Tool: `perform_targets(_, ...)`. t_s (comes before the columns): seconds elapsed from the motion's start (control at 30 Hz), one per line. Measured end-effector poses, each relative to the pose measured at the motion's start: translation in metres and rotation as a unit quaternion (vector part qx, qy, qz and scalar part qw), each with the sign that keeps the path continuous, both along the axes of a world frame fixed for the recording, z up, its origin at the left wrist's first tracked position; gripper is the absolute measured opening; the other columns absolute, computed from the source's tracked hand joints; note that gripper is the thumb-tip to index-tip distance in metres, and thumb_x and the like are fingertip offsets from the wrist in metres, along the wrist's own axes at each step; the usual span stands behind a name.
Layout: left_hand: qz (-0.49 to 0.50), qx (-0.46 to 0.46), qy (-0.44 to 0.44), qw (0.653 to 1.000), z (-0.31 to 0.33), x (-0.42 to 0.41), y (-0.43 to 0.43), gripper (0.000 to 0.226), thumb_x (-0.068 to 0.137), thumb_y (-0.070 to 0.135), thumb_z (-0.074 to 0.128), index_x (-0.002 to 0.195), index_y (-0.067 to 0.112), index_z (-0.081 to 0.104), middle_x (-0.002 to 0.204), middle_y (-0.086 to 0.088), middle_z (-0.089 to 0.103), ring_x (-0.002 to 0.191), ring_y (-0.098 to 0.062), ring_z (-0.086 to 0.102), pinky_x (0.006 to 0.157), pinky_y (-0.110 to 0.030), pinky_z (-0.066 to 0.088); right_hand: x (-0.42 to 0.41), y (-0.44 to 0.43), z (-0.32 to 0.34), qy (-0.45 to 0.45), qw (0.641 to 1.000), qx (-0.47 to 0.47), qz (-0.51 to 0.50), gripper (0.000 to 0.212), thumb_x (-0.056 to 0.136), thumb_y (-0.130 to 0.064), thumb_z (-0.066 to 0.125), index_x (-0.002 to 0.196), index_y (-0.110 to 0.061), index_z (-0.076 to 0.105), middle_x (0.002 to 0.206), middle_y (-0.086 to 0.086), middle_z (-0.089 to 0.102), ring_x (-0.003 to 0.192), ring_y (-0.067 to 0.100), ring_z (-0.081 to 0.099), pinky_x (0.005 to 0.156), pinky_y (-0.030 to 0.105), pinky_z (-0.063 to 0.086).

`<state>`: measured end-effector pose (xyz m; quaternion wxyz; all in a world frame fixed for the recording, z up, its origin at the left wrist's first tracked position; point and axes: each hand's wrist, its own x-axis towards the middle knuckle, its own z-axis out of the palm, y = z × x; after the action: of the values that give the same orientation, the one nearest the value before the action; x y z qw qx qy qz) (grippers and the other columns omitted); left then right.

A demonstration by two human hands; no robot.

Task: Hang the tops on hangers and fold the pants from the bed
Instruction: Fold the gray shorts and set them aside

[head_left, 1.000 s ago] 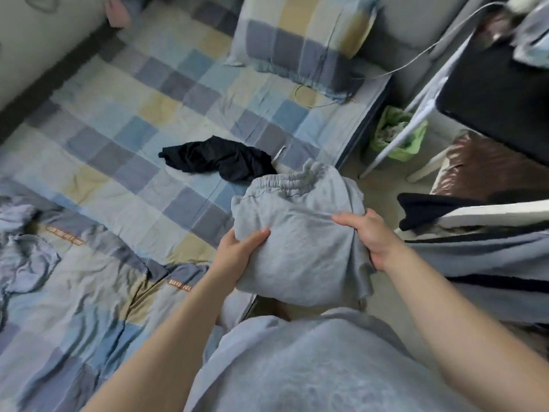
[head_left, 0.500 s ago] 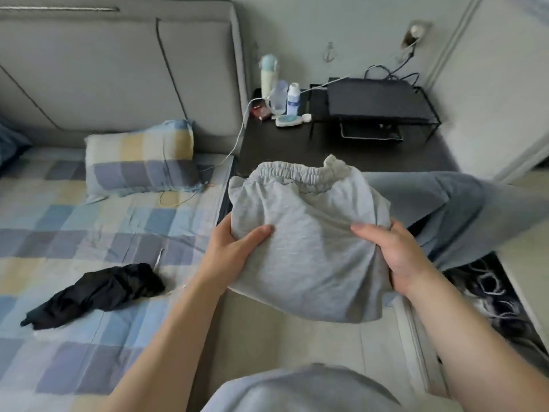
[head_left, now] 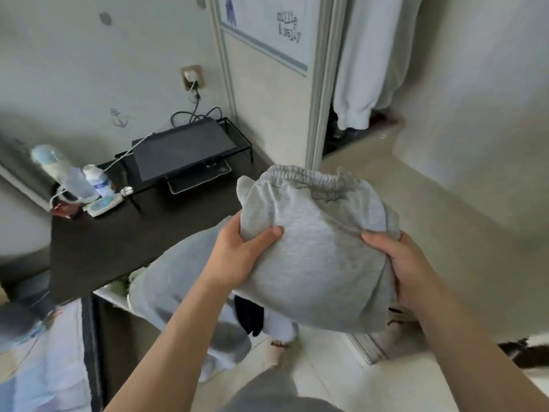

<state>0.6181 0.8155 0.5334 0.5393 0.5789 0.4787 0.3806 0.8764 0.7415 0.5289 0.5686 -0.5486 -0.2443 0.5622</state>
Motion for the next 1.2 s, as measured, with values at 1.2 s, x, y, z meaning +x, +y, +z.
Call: perform_targets(1.2, -0.501, -0.156, 0.116, 0.843, -0.288, 0.592, 0.248, 0.034, 0.097, 0.01, 0.064, 0.127, 0.026, 0.059, 0.108, 0.015, 0.071, 0.093, -0.001, 0.071, 0.072, -0.016, 0.057, 0.423, 0.106, -0.242, -0.181, 0.755, -0.309, -0.549, 0.023, 0.098, -0.024, 0.062, 0.115, -0.01, 0.068, 0.106, 0.007, 0.07, 0.094, 0.021, 0.064, 0.077, 0.026, 0.045)
